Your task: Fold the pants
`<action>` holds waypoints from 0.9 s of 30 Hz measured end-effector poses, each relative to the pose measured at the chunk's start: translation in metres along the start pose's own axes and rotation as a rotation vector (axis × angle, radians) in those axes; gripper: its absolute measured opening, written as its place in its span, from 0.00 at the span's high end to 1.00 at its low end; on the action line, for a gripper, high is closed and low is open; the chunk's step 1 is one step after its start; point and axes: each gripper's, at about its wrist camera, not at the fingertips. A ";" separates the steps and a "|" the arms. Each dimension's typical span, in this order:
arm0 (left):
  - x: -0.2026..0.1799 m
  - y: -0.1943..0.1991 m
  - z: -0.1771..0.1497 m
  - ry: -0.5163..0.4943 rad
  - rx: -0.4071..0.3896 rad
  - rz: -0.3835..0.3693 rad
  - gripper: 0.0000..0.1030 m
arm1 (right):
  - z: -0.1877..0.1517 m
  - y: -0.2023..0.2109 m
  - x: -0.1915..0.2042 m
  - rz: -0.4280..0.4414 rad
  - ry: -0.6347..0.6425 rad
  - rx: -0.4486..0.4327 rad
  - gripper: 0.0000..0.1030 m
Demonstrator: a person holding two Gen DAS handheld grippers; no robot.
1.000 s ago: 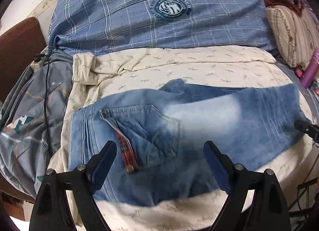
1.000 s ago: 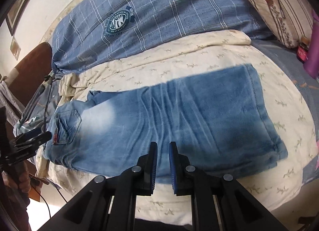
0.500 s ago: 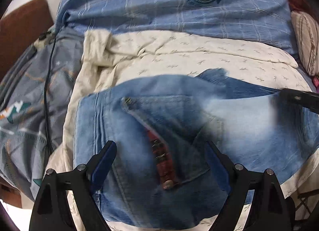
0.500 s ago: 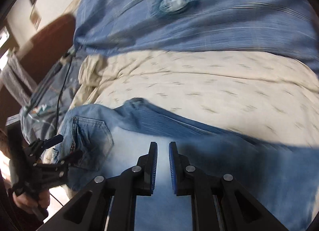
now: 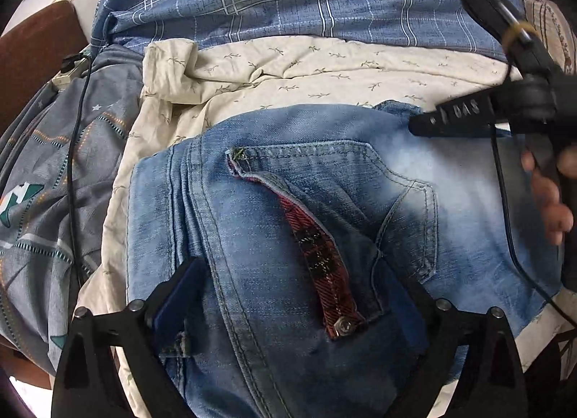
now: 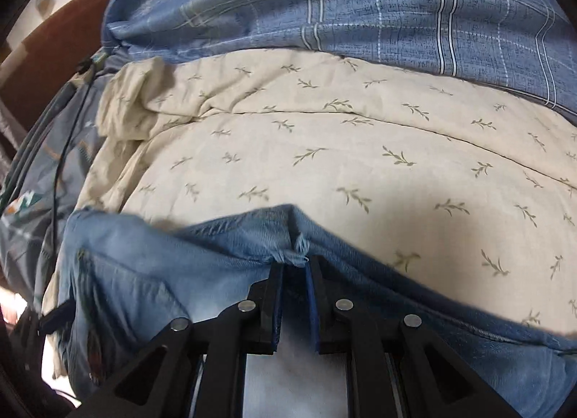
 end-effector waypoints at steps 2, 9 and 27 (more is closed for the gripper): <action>-0.001 0.000 0.001 0.004 -0.002 0.004 0.05 | 0.008 -0.001 -0.001 -0.019 -0.019 -0.021 0.86; -0.007 0.032 -0.018 -0.009 -0.037 -0.011 0.05 | -0.026 0.057 -0.016 0.037 -0.069 -0.188 0.86; -0.001 0.026 -0.040 0.008 0.027 0.094 0.05 | -0.232 0.147 -0.222 -0.179 -0.369 -0.152 0.86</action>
Point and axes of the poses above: each gripper's, at about its wrist camera, not at the fingertips, and y roughly against the way its jaws point, x to its left, z to its top, and after that the axes turned 9 degrees about x, right-handed
